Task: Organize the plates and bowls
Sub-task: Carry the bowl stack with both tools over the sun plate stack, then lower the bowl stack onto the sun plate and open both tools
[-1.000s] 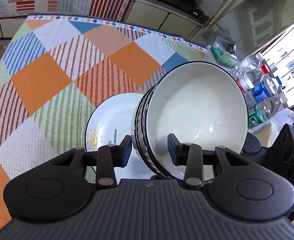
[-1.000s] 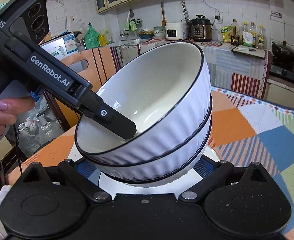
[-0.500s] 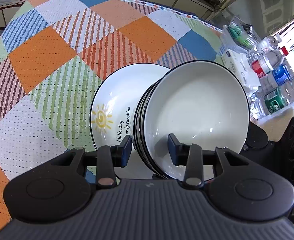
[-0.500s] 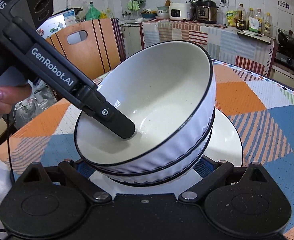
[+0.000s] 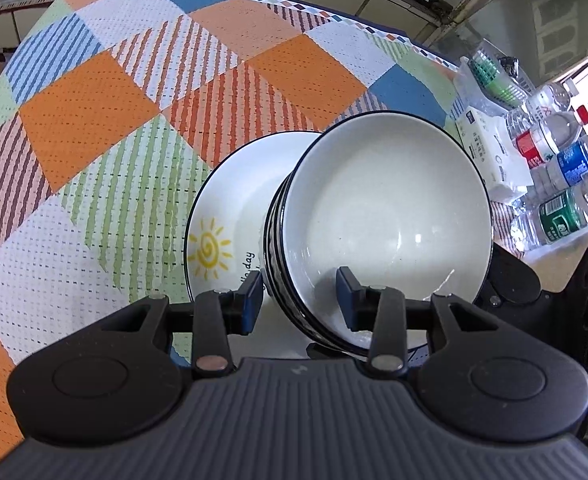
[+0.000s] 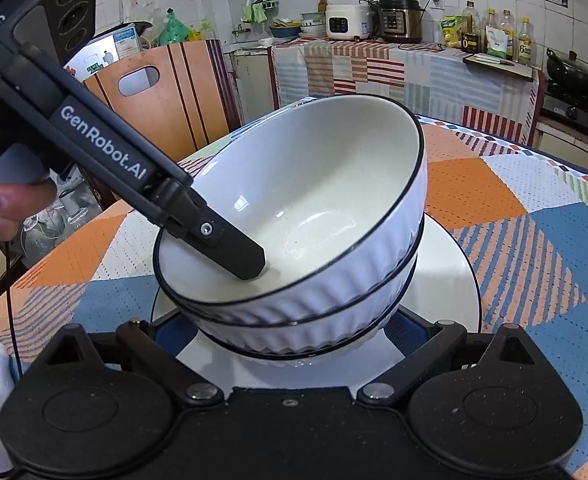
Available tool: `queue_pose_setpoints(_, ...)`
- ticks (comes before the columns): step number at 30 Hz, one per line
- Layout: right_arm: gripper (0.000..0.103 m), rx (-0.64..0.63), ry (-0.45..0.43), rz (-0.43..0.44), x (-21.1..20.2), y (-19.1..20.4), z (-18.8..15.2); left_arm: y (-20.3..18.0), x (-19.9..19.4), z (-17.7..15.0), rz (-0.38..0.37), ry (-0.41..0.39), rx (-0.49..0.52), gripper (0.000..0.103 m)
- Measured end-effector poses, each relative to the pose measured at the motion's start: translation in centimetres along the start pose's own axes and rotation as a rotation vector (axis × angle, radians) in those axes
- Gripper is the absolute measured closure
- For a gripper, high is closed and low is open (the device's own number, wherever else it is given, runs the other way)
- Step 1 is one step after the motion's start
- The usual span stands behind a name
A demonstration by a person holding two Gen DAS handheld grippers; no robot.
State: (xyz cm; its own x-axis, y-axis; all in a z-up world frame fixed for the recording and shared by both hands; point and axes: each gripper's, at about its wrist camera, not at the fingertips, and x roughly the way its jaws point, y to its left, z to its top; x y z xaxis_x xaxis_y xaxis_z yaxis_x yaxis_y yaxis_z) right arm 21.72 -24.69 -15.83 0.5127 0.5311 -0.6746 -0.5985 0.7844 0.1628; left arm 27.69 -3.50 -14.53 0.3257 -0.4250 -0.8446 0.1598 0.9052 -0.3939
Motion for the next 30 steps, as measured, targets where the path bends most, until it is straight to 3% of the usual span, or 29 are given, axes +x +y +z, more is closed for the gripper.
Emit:
queue_pose_setpoints(10,0.003,-0.005,0.007,-0.028,0.5,0.1,0.5,0.0,0.0,-0.4,-0.004,-0.027,-0.005,0.064)
queue_pose_setpoints(19,0.004,-0.001,0.051,-0.115,0.2,1.3,1.1,-3.0,-2.0,-2.0,0.135,-0.121,0.154,0.059)
queue_pose_setpoints(30,0.004,0.054,-0.040,-0.245,-6.8,3.5,-0.4,-5.6,-8.9,-5.5,0.169,-0.228,0.194,0.051)
